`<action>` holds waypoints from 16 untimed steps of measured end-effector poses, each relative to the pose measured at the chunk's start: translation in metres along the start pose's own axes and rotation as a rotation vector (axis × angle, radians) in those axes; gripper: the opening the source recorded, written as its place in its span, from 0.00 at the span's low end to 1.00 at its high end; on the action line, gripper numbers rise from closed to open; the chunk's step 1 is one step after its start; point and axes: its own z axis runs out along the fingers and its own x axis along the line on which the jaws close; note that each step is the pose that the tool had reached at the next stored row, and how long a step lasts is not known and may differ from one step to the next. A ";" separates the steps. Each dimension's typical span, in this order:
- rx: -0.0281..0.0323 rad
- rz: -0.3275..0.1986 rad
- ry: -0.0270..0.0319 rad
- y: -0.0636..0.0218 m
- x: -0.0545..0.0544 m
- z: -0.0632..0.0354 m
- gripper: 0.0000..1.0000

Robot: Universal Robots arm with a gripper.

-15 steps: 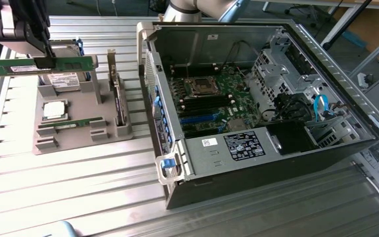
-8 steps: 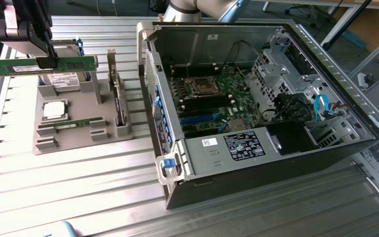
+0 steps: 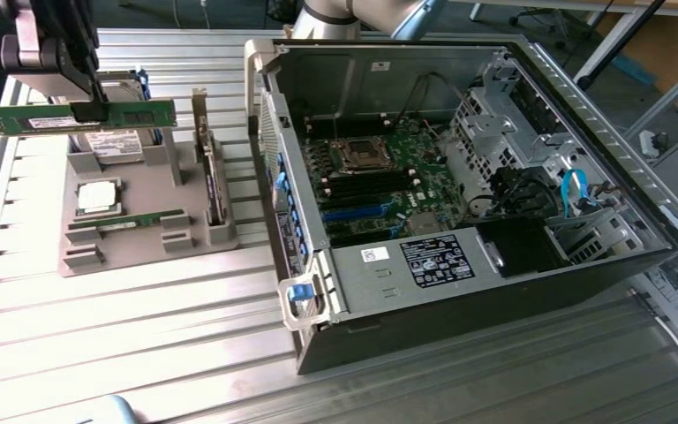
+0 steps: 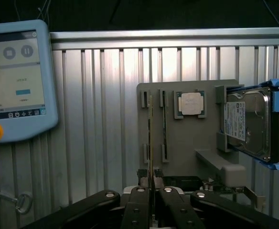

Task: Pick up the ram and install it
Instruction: 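Pick up the ram and move it above insertion slot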

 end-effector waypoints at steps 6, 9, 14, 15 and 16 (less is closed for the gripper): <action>0.0000 0.000 0.0000 -0.0023 0.000 0.0000 0.13; 0.0000 0.000 0.0000 -0.0033 0.000 0.0000 0.13; 0.0000 0.000 -0.0001 -0.0044 0.000 0.0001 0.13; 0.0000 0.000 0.0000 -0.0047 0.000 0.0000 0.13; -0.0001 0.000 0.0000 -0.0049 0.000 0.0000 0.13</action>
